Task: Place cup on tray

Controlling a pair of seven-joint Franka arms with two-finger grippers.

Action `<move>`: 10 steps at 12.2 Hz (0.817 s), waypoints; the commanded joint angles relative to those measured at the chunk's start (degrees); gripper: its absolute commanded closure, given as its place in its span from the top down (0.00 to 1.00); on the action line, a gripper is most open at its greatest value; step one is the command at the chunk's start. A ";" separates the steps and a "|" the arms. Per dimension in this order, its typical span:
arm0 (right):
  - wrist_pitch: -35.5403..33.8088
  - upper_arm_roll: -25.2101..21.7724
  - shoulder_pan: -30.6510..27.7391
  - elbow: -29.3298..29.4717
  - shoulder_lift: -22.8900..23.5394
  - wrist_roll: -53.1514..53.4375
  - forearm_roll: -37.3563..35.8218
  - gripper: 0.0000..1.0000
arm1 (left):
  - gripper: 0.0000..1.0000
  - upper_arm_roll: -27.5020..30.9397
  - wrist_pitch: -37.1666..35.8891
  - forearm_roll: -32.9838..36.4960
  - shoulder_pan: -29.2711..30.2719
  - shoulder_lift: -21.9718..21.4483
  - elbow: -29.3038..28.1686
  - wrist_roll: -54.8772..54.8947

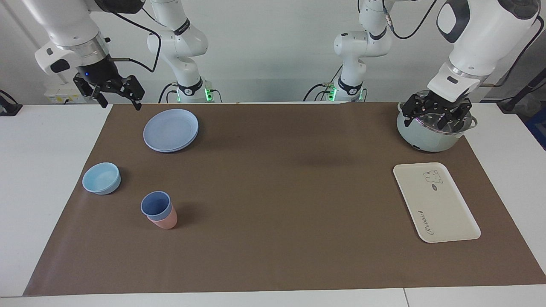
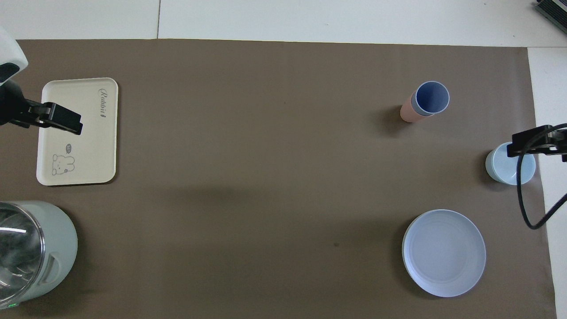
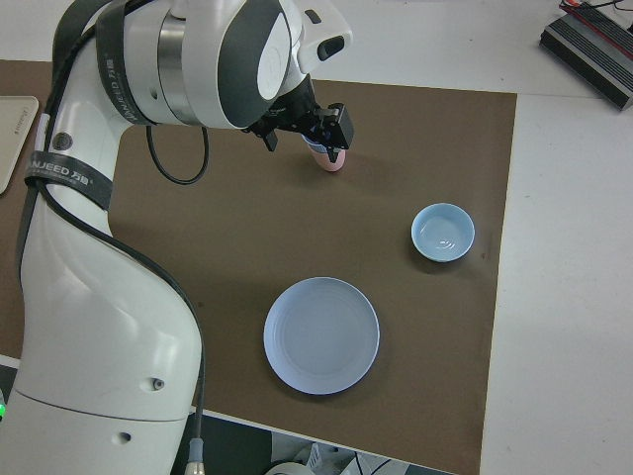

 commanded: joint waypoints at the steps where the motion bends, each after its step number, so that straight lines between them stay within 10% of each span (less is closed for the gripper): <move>1: -0.97 0.55 -0.24 0.92 0.51 -0.80 -0.99 1.00 | 1.00 0.21 2.62 0.01 -0.24 -1.68 -1.67 0.08; 10: 8.49 0.11 -1.46 -3.46 -0.20 -11.64 -0.11 1.00 | 1.00 0.30 3.95 0.01 -0.06 -1.86 -2.20 0.08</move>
